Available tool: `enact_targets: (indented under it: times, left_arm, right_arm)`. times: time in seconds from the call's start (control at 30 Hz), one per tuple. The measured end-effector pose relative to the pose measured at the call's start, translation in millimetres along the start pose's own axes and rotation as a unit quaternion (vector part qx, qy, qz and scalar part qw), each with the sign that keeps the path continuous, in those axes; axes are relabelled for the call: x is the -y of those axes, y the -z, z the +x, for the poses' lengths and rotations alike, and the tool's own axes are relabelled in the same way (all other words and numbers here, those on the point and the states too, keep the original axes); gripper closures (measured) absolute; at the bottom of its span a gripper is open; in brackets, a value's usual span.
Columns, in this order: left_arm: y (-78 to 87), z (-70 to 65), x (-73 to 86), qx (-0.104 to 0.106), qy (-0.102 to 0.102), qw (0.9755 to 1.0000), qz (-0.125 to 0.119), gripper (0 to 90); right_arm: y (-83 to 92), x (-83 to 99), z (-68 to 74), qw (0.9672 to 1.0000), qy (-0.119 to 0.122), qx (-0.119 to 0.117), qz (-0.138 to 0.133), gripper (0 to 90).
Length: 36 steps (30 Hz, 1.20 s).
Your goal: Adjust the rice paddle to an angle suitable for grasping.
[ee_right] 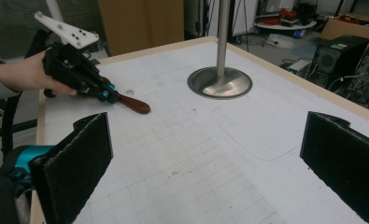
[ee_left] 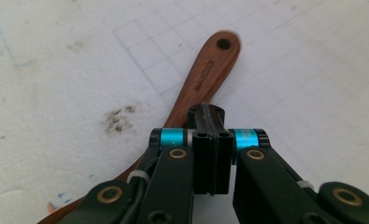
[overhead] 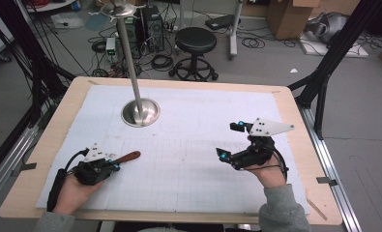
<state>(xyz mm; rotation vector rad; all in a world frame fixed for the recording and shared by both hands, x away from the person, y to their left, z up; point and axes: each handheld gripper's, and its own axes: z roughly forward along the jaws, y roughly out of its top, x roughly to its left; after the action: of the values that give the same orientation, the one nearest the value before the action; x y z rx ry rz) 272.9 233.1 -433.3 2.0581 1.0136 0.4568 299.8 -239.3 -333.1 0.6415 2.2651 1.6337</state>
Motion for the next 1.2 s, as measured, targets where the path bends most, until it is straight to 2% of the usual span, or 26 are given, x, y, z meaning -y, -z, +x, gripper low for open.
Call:
enact_targets:
  times: [0.1, 0.17, 0.23, 0.3, 0.37, 0.43, 0.5, 0.57, 0.67, 0.73, 0.87, 0.93, 0.97, 1.2]
  left_arm:
    - [7.9, 3.7, -5.8, 0.024, -0.006, 0.9995, -0.019, 88.7]
    - [9.1, 9.4, -8.9, 0.042, -0.005, 0.9989, -0.022, 79.6]
    - [9.8, 15.7, -12.4, 0.056, -0.005, 0.9981, -0.024, 74.7]
    - [12.7, 20.0, -16.7, 0.070, -0.016, 0.9971, -0.026, 68.3]
    - [17.5, 22.9, -20.2, 0.085, -0.040, 0.9947, -0.043, 60.8]
    - [22.2, 26.6, -23.6, 0.106, -0.056, 0.9914, -0.053, 48.0]
    - [27.0, 29.8, -27.4, 0.128, -0.062, 0.9882, -0.057, 38.0]
    - [32.9, 32.3, -30.8, 0.136, -0.075, 0.9860, -0.060, 32.6]
    - [38.2, 38.2, -36.4, 0.160, -0.076, 0.9822, -0.063, 24.1]
    - [39.7, 42.6, -40.2, 0.170, -0.082, 0.9805, -0.055, 16.2]
    - [39.5, 51.7, -51.5, 0.175, -0.089, 0.9791, -0.053, 13.4]
    - [38.2, 54.7, -55.0, 0.186, -0.094, 0.9764, -0.057, 11.9]
    - [37.3, 55.1, -55.1, 0.185, -0.097, 0.9762, -0.056, 11.7]
    - [24.6, 52.1, -40.6, 0.168, -0.112, 0.9792, -0.021, 11.0]
  right_arm:
    - [0.1, 0.9, -1.2, 1.0000, -0.002, 0.000, 0.000, 0.9]
    - [-0.4, 1.8, -2.2, 1.0000, -0.002, 0.001, 0.001, 0.9]
    - [-1.1, 2.4, -2.4, 1.0000, -0.004, 0.000, 0.003, 0.9]
    - [-1.2, 2.7, -2.8, 1.0000, -0.004, 0.000, 0.003, 0.9]
    - [-0.9, 2.8, -3.0, 1.0000, -0.004, 0.000, 0.003, 1.0]
    - [-0.7, 2.8, -3.3, 1.0000, -0.003, 0.002, 0.002, 0.9]
    - [-0.8, 2.8, -3.1, 1.0000, -0.004, 0.002, 0.003, 0.9]
    - [-1.6, 2.8, -2.5, 1.0000, -0.005, 0.003, 0.004, 0.9]
    - [-3.1, 2.8, -1.7, 1.0000, -0.001, -0.001, 0.007, 0.9]
    - [-3.5, 2.9, -1.4, 1.0000, 0.000, -0.001, 0.009, 0.9]
    - [-2.5, 3.4, -2.0, 1.0000, -0.003, 0.001, 0.009, 0.9]
    - [-2.1, 4.0, -2.8, 1.0000, -0.004, 0.004, 0.008, 1.0]
    - [-1.9, 4.4, -3.1, 0.9999, -0.005, 0.004, 0.009, 0.9]
    - [-3.2, 5.1, -3.8, 0.9999, -0.004, 0.003, 0.012, 1.0]
